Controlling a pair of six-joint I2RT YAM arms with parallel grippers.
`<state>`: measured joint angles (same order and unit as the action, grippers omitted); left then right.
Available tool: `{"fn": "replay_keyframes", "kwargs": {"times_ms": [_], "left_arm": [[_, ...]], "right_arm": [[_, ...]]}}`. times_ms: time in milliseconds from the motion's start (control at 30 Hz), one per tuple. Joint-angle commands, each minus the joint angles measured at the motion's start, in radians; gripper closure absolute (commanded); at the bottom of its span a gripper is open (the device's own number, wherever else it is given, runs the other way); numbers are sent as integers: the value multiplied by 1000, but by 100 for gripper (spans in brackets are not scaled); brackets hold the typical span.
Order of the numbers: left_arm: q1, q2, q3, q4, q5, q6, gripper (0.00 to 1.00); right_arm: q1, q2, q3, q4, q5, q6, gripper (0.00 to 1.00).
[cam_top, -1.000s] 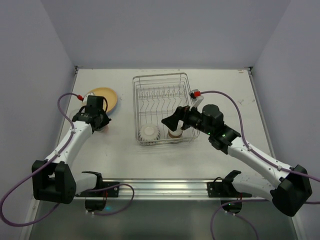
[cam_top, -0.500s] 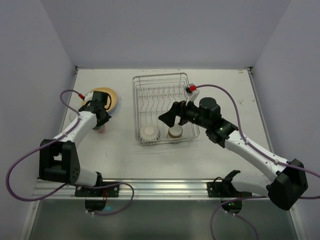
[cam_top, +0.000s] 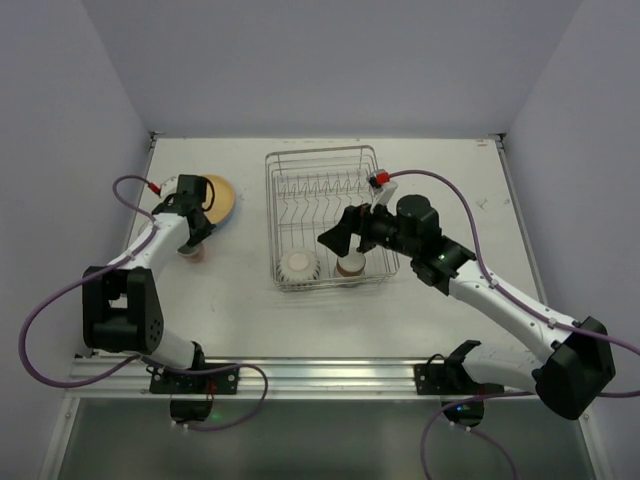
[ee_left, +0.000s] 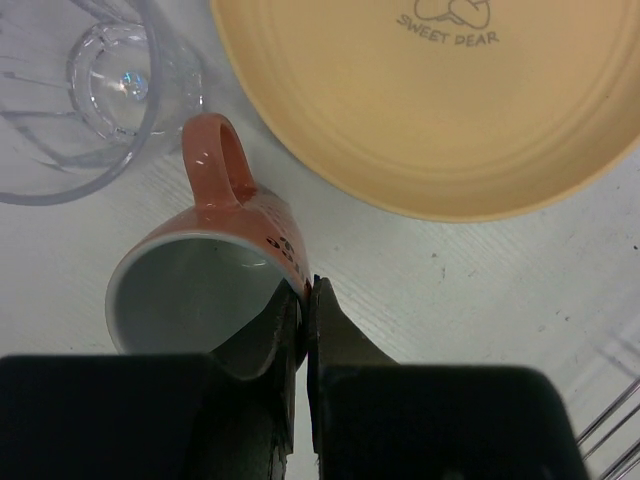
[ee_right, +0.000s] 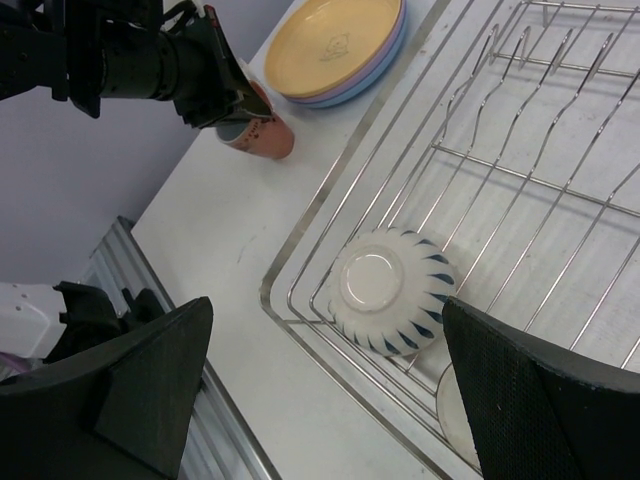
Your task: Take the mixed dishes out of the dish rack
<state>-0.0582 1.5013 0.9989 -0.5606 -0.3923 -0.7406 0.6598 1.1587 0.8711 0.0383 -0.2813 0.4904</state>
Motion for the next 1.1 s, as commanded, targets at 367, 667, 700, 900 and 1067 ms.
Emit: {"fn": "replay_keyframes", "kwargs": {"times_ms": [367, 667, 700, 900, 1067], "left_arm": [[58, -35, -8, 123, 72, 61, 49], [58, -79, -25, 140, 111, 61, 41], [58, -79, -25, 140, 119, 61, 41], [58, -96, -25, 151, 176, 63, 18], [58, -144, -28, 157, 202, 76, 0]], "right_arm": [[-5, 35, 63, -78, -19, -38, 1], [-5, 156, 273, -466, 192, -52, 1], [-5, 156, 287, -494, 212, -55, 1], [1, 213, 321, -616, 312, -49, 1], [21, 248, 312, -661, 366, -20, 1]]}}
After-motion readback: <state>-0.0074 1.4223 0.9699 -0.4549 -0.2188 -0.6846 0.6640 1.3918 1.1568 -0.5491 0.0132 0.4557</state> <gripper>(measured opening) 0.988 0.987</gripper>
